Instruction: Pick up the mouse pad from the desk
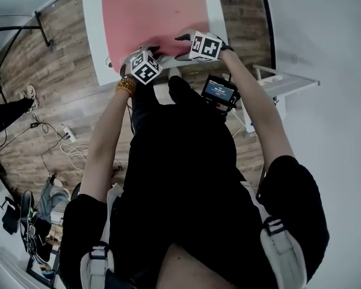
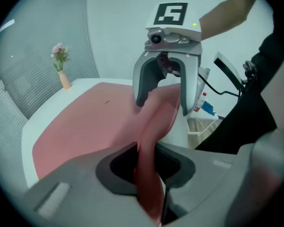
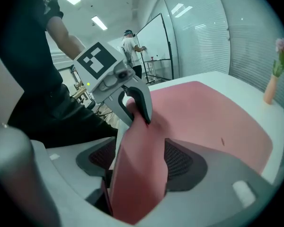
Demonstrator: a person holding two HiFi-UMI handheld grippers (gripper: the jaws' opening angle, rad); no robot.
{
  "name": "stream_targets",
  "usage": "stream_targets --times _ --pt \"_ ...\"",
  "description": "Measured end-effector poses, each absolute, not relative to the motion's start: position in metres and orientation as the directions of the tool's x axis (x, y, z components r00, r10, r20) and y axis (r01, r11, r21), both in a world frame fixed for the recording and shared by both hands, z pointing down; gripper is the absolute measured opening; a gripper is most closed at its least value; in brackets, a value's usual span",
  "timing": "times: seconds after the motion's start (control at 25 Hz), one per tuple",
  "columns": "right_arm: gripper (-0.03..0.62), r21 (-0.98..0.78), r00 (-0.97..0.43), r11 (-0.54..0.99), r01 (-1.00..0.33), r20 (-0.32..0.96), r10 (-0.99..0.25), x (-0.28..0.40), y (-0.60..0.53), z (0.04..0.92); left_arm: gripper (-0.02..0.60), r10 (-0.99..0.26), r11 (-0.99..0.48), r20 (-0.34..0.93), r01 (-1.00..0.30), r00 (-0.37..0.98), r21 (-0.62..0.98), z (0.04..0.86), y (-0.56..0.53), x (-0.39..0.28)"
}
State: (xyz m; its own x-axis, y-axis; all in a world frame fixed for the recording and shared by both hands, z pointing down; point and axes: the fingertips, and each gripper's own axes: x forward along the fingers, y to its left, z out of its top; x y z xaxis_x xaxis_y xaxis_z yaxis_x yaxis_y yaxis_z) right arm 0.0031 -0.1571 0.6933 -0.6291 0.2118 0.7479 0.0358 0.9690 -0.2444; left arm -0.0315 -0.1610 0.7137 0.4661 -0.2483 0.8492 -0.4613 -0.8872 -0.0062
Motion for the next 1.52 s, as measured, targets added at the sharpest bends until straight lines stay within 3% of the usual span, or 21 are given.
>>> stream_targets --times 0.12,0.24,0.28,0.32,0.48,0.56,0.6,0.76,0.88,1.04,1.08,1.16,1.32,1.44,1.52 --pt "0.348 -0.18 -0.588 0.98 0.08 0.786 0.193 -0.01 -0.15 0.693 0.1 -0.218 -0.863 0.831 -0.499 0.511 0.081 0.71 -0.165 -0.03" --pt "0.207 -0.049 -0.518 0.992 0.114 0.849 0.102 -0.01 -0.154 0.709 0.129 -0.191 -0.866 0.819 -0.486 0.541 0.118 0.707 -0.162 -0.026" --pt "0.114 -0.022 -0.515 0.994 0.107 0.854 0.074 -0.01 -0.158 0.711 0.146 -0.197 -0.873 0.817 -0.476 0.542 0.105 0.706 -0.16 -0.024" --pt "0.073 -0.005 -0.519 0.996 0.091 0.853 0.052 -0.009 -0.161 0.711 0.147 -0.213 -0.881 0.816 -0.467 0.537 0.078 0.704 -0.158 -0.022" --pt "0.091 -0.019 -0.545 0.999 0.046 0.837 0.041 -0.01 -0.165 0.703 0.162 -0.314 -0.898 0.852 -0.423 0.418 -0.124 0.709 -0.156 -0.031" --pt "0.098 -0.01 -0.547 0.999 0.045 0.836 0.033 -0.01 -0.164 0.701 0.139 -0.367 -0.884 0.871 -0.413 0.326 -0.217 0.719 -0.161 -0.046" --pt "0.115 -0.001 -0.544 0.999 0.047 0.839 0.027 -0.009 -0.163 0.702 0.116 -0.383 -0.876 0.874 -0.419 0.3 -0.24 0.723 -0.164 -0.052" --pt "0.206 0.114 -0.458 0.987 0.116 0.888 -0.048 0.0 -0.166 0.723 0.155 -0.414 -0.861 0.865 -0.432 0.283 -0.27 0.724 -0.172 -0.061" --pt "0.191 0.173 -0.419 0.979 0.11 0.901 -0.112 0.009 -0.172 0.731 0.144 -0.487 -0.832 0.827 -0.439 0.283 -0.34 0.714 -0.179 -0.06" --pt "0.081 0.198 -0.468 0.98 -0.025 0.864 -0.187 0.012 -0.184 0.716 0.116 -0.569 -0.809 0.789 -0.327 0.232 -0.488 0.712 -0.176 -0.07" --pt "0.063 0.219 -0.469 0.975 -0.024 0.859 -0.205 0.012 -0.185 0.713 0.088 -0.565 -0.808 0.798 -0.333 0.208 -0.485 0.718 -0.174 -0.08" --pt "0.117 0.268 -0.452 0.963 0.008 0.861 -0.236 0.011 -0.185 0.715 0.056 -0.538 -0.803 0.82 -0.414 0.195 -0.428 0.728 -0.171 -0.099" --pt "0.164 0.236 -0.398 0.972 0.015 0.893 -0.211 0.021 -0.181 0.734 0.044 -0.499 -0.78 0.834 -0.542 0.238 -0.312 0.727 -0.169 -0.105" --pt "0.155 0.206 -0.367 0.978 -0.021 0.909 -0.199 0.032 -0.181 0.742 0.044 -0.46 -0.778 0.846 -0.582 0.271 -0.237 0.728 -0.169 -0.105" --pt "0.093 0.18 -0.368 0.982 -0.05 0.911 -0.186 0.035 -0.178 0.744 0.044 -0.435 -0.788 0.853 -0.581 0.288 -0.206 0.73 -0.168 -0.103"
